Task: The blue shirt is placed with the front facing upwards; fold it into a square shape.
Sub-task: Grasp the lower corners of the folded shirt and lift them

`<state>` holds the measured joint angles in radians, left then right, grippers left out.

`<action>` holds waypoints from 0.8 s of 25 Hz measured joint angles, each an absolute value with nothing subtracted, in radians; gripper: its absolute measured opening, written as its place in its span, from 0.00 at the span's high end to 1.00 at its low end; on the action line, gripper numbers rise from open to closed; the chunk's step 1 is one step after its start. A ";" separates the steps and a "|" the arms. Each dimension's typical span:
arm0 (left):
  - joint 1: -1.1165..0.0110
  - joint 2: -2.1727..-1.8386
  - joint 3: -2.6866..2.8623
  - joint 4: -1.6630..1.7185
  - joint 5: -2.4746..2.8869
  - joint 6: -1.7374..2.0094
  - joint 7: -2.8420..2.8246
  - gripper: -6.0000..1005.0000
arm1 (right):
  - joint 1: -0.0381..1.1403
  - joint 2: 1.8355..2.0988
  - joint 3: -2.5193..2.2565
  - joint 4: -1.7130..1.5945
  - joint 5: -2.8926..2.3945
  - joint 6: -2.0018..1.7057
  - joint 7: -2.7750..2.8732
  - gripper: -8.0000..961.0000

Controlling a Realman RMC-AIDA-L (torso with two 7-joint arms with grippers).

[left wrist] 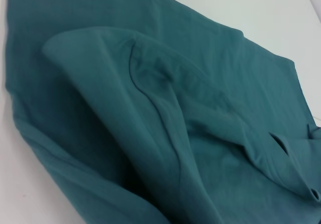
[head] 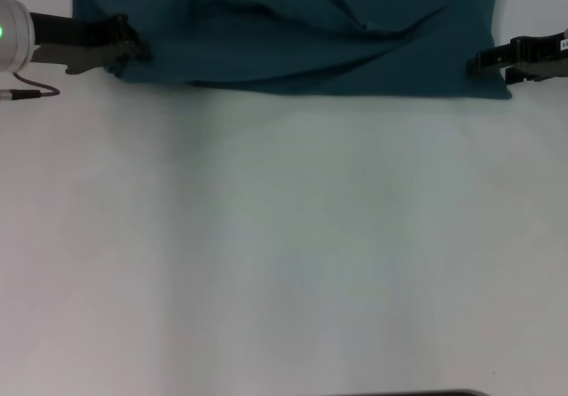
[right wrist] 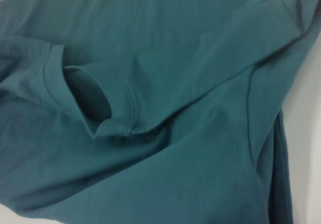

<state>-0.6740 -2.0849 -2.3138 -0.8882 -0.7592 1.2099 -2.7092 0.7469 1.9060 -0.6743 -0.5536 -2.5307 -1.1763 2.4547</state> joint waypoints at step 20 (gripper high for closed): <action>-0.672 -2.088 -2.321 -0.898 -0.759 1.212 -2.709 0.99 | 0.751 1.938 -0.677 -0.564 -2.490 -1.136 2.461 0.21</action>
<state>-0.6718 -2.0878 -2.3213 -0.8976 -0.7593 1.2119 -2.7089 0.7505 1.9383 -0.6773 -0.5640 -2.4903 -1.1357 2.4615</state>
